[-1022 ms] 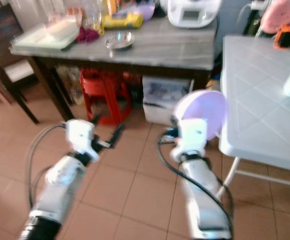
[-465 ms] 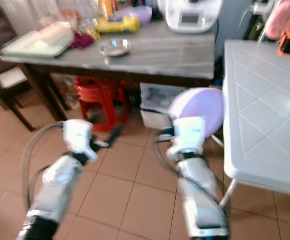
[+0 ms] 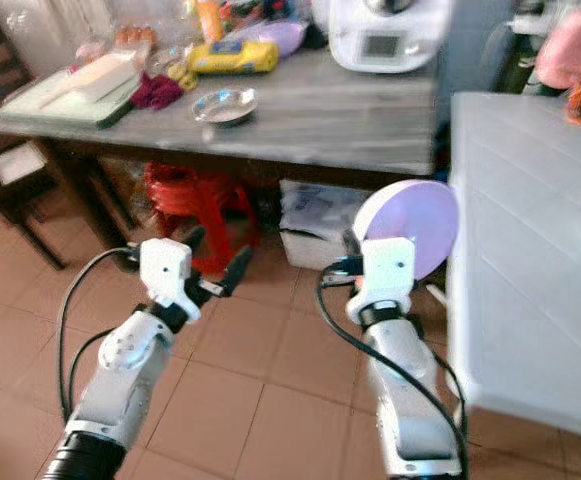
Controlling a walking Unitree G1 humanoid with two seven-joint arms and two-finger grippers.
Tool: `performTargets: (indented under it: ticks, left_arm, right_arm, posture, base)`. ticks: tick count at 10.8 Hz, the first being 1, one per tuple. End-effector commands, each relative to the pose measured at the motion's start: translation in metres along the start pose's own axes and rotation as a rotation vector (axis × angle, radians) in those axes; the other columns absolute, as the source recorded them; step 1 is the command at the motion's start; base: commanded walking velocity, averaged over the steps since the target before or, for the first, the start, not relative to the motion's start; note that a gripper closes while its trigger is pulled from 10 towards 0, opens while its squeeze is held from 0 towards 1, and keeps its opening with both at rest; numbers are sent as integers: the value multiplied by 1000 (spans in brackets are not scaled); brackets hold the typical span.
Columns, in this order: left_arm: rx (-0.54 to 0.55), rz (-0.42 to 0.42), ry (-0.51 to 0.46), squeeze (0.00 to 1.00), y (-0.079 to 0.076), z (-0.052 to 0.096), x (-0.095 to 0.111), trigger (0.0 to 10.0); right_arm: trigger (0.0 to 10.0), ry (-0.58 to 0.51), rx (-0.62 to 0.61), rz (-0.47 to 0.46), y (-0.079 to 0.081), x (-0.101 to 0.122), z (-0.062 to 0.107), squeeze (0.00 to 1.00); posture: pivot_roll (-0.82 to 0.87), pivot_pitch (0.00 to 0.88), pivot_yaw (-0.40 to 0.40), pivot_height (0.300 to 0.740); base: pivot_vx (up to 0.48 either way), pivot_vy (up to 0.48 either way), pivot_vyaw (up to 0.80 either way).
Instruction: Setting the table
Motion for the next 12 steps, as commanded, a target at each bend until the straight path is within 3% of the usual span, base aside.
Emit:
performTargets:
  ticks: [1,3,6,7,8,10,12]
  left_arm:
    - [-1,-7,6,0,0,1,1,10000]
    - [3,-4,34,0,0,1,-2,10000]
    - [-182,-119,83,0,0,15,10,10000]
    - [-191,-129,90,0,3,18,12,10000]
    - [-193,-194,81,0,8,23,11,10000]
    - [-113,-196,81,0,16,27,6,10000]
    - [79,-148,134,0,35,47,-15,10000]
  right_arm:
    - [10000,-21,-8,2,-1,6,0,0]
    - [10000,-6,-27,3,-2,2,3,0]
    - [10000,-3,-17,16,-4,2,2,0]
    - [10000,-2,-13,21,-5,2,2,0]
    - [10000,6,15,36,-6,1,5,0]
    - [10000,22,84,86,-9,-3,14,0]
    - [10000,64,115,140,-21,-11,31,0]
  posture:
    - [-94,90,102,740]
    - [-97,92,103,740]
    - [-88,96,85,740]
    - [-86,95,83,740]
    - [-86,87,87,740]
    - [-100,69,99,740]
    - [-110,33,114,740]
  base:
    - [0,0,0]
    - [0,0,0]
    - [0,0,0]
    - [0,0,0]
    - [0,0,0]
    - [0,0,0]
    - [0,0,0]
Point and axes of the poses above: a point about 5 cm out from each wrist's last joint towards the gripper, its own z axis pointing back from the gripper into the wrist, its own x axis along the axis of the wrist's last joint, y = z × x, the point moved 2 cm from there along -z, pointing out of the wrist towards the gripper, and after that the axes turned 6 degrees about z, right-handed, at the moved point
